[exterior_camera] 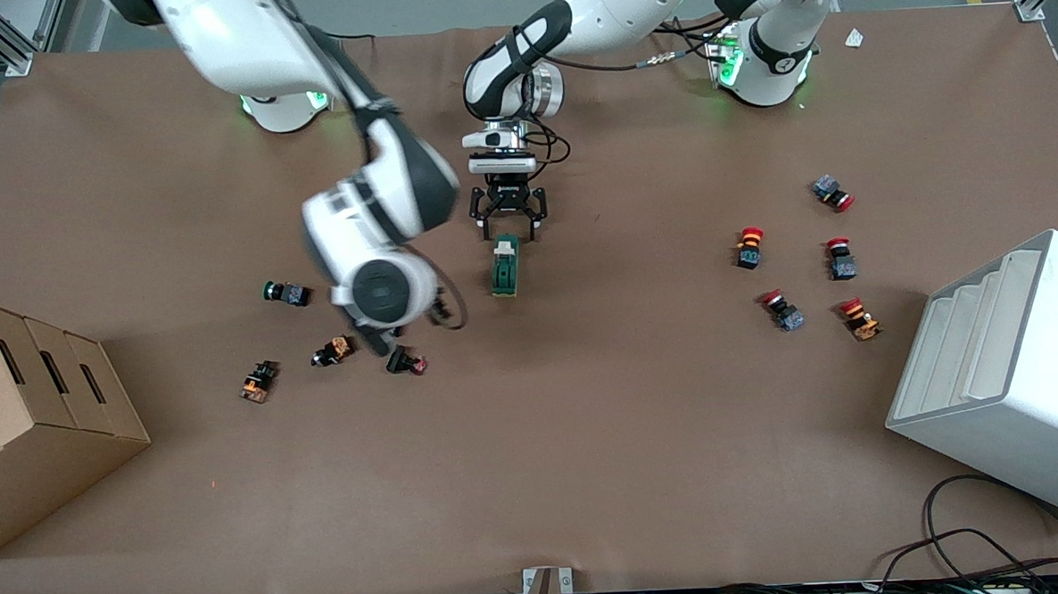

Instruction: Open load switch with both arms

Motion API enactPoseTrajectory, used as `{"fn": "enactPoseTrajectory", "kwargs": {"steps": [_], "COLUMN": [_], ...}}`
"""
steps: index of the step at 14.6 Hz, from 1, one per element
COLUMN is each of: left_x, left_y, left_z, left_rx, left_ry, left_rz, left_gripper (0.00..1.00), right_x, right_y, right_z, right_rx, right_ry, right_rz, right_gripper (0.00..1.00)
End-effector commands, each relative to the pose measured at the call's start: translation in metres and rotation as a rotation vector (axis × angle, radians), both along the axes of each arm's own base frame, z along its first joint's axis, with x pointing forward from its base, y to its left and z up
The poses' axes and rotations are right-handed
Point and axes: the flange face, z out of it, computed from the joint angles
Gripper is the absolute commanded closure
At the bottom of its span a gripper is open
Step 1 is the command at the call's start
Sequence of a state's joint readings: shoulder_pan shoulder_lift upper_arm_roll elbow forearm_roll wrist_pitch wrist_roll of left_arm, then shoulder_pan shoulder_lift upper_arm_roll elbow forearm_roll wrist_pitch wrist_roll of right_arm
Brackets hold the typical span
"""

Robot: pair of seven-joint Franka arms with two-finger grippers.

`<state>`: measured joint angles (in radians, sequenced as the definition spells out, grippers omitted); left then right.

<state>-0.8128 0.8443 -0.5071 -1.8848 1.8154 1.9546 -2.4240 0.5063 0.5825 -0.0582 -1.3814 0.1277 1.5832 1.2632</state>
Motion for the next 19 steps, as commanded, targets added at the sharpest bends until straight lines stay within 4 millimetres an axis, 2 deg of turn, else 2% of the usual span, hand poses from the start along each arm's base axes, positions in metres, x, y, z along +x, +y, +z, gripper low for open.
{"fn": "enactPoseTrajectory", "kwargs": {"steps": [1, 4, 6, 8, 11, 12, 14, 15, 17, 19], "left_x": [0.006, 0.009, 0.016, 0.029, 0.062, 0.077, 0.119, 0.138, 0.182, 0.222], "left_y": [-0.002, -0.021, -0.04, -0.053, -0.059, -0.056, -0.034, -0.021, 0.006, 0.035], "left_z": [0.012, 0.04, 0.077, 0.114, 0.171, 0.196, 0.239, 0.261, 0.314, 0.356], "left_rx": [0.021, 0.04, 0.059, 0.059, 0.035, 0.021, 0.007, 0.011, -0.003, -0.02], "left_ry": [0.006, 0.078, 0.159, 0.208, 0.275, 0.298, 0.329, 0.354, 0.434, 0.503], "left_rz": [0.024, 0.086, 0.14, 0.171, 0.226, 0.248, 0.299, 0.31, 0.323, 0.317], "left_gripper": [0.01, 0.01, 0.01, 0.01, 0.01, 0.01, 0.01, 0.0, 0.0, 0.0], "right_x": [0.017, 0.034, 0.038, 0.04, 0.042, 0.04, 0.041, 0.043, 0.044, 0.044], "right_y": [-0.083, -0.165, -0.213, -0.273, -0.342, -0.353, -0.369, -0.37, -0.37, -0.367], "right_z": [0.048, 0.087, 0.111, 0.131, 0.155, 0.165, 0.174, 0.185, 0.19, 0.192], "right_rx": [0.098, 0.144, 0.18, 0.227, 0.266, 0.262, 0.257, 0.246, 0.241, 0.242], "right_ry": [-0.01, -0.042, -0.052, -0.073, -0.077, -0.076, -0.096, -0.118, -0.128, -0.135], "right_rz": [0.177, 0.399, 0.564, 0.66, 0.767, 0.762, 0.742, 0.744, 0.745, 0.743], "right_gripper": [0.0, 0.0, 0.0, 0.0, 0.0, 0.0, 0.0, 0.0, 0.0, 0.0]}}
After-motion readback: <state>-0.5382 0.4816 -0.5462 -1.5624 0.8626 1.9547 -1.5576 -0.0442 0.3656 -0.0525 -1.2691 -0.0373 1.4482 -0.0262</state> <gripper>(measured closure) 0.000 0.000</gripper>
